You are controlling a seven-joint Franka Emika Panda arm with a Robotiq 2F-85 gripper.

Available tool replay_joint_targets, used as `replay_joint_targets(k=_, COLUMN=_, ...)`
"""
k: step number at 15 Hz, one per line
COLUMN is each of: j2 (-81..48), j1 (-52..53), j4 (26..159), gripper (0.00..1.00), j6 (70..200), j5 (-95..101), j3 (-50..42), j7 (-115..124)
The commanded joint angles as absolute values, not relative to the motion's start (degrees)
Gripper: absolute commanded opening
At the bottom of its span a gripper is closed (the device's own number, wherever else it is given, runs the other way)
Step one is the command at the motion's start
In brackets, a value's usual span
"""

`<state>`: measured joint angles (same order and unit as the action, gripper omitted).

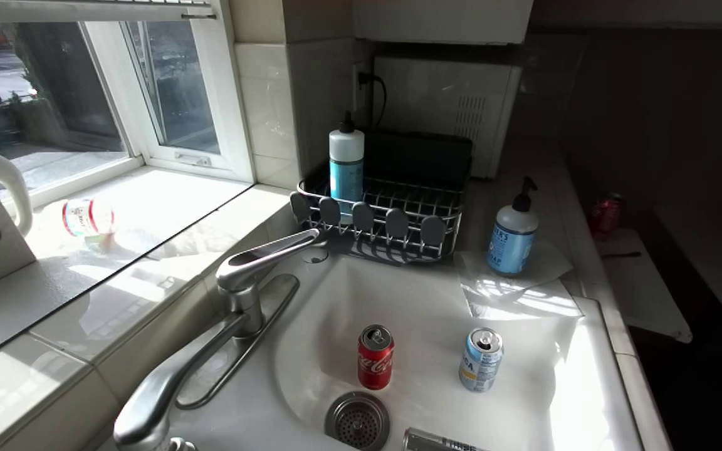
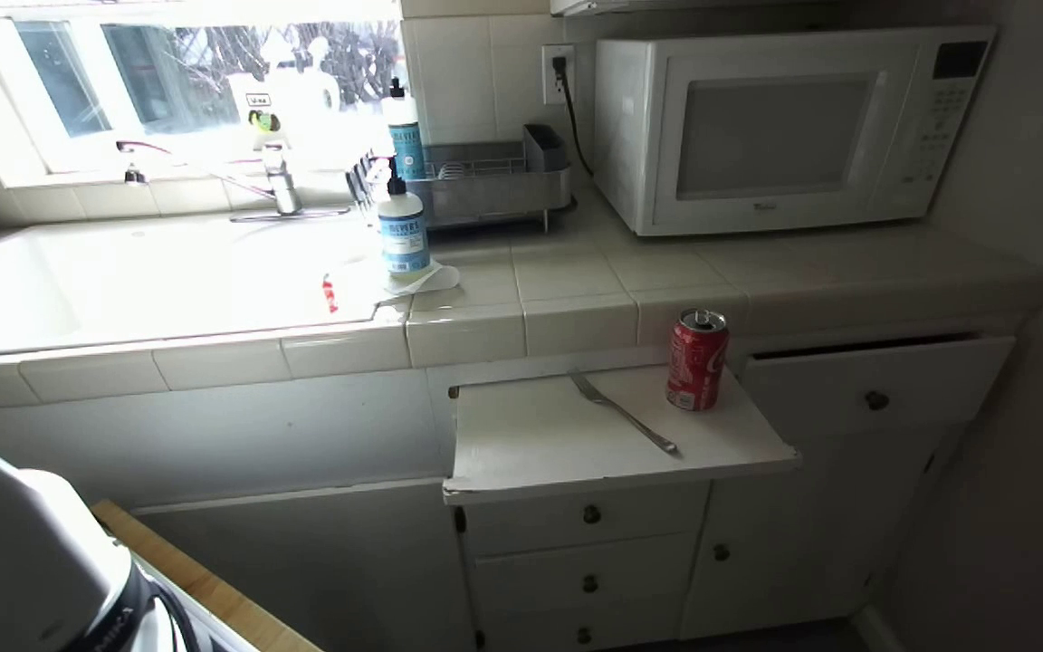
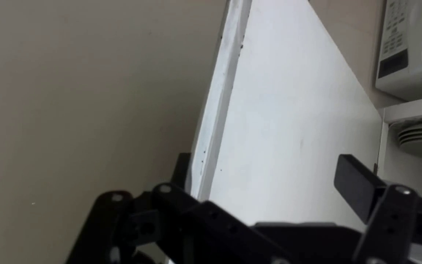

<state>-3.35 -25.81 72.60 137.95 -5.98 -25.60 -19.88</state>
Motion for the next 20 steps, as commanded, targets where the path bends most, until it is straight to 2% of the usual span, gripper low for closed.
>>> replay_joint_targets(k=1, j2=-8.31, j1=-29.13, j4=66.25, gripper=1.00, j6=133.60, j5=-13.36, j3=-25.31, j7=-26.16)
replay_joint_targets(k=12, j2=-18.95, j1=-41.38, j4=52.60, gripper=1.00, j6=130.50, j5=-26.75, j3=-16.93, j7=-32.82)
replay_joint_targets(k=20, j2=-20.23, j1=-40.48, j4=49.08, gripper=1.00, j6=125.71, j5=-20.44, j3=-20.71, j7=-33.54)
